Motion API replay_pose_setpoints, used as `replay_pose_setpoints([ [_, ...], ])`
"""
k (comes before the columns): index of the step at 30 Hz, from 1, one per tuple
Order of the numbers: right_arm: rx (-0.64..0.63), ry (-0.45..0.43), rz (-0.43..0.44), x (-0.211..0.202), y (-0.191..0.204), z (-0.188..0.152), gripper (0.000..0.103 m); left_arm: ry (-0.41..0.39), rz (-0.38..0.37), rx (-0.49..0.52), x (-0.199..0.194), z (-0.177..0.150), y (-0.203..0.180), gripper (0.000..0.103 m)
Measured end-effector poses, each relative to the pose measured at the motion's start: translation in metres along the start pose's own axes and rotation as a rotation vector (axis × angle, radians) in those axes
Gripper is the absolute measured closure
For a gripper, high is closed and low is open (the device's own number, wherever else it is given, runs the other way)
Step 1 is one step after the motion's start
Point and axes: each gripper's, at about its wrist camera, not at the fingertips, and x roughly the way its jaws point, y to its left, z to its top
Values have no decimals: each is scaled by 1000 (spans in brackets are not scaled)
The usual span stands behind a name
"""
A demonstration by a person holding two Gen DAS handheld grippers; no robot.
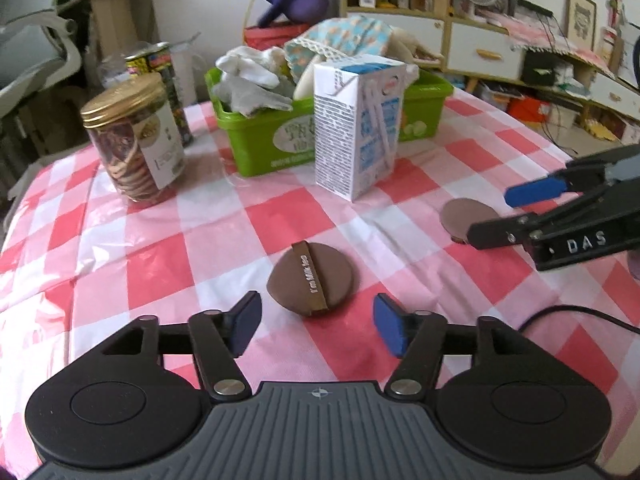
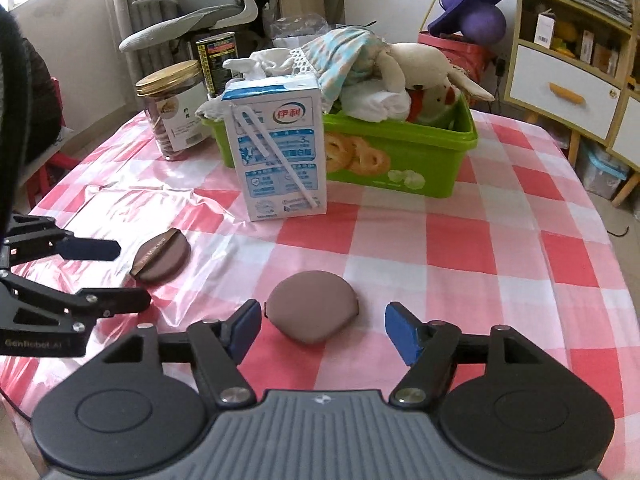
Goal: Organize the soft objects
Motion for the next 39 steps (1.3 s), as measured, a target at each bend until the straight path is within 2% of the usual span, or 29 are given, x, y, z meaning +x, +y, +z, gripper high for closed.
replay_pose_setpoints([
  [2,-6,5,-1,2,1,0,53,-12,12,-32,4,-1,2,37],
  [9,-39,13,-9,10,12,-2,53,-40,16,-169,15,-3,12,37],
  [12,-57,9,-10,11,16,-2,61,-51,2,-150,14,-2,8,51],
  [13,-61,7,-8,11,17,-2,66,-49,-1,-144,14,-1,6,52],
  [19,-26,12,13,9,14,3,71,-41,-23,-148,13,3,5,56],
  [23,57,10,32,1,3,10,71,-48,-31,-166,6,7,7,64],
  [27,175,7,58,-8,-12,18,71,-19,-40,-209,5,12,13,65],
  [28,210,7,62,-9,-16,19,71,-11,-43,-218,5,13,14,77],
  [29,246,4,67,-11,-21,21,71,2,-45,-229,7,14,16,81],
  [36,455,-48,94,-24,-49,30,71,12,-68,-311,5,20,25,81],
  [39,488,-53,108,-27,-53,32,71,15,-68,-305,5,22,26,81],
])
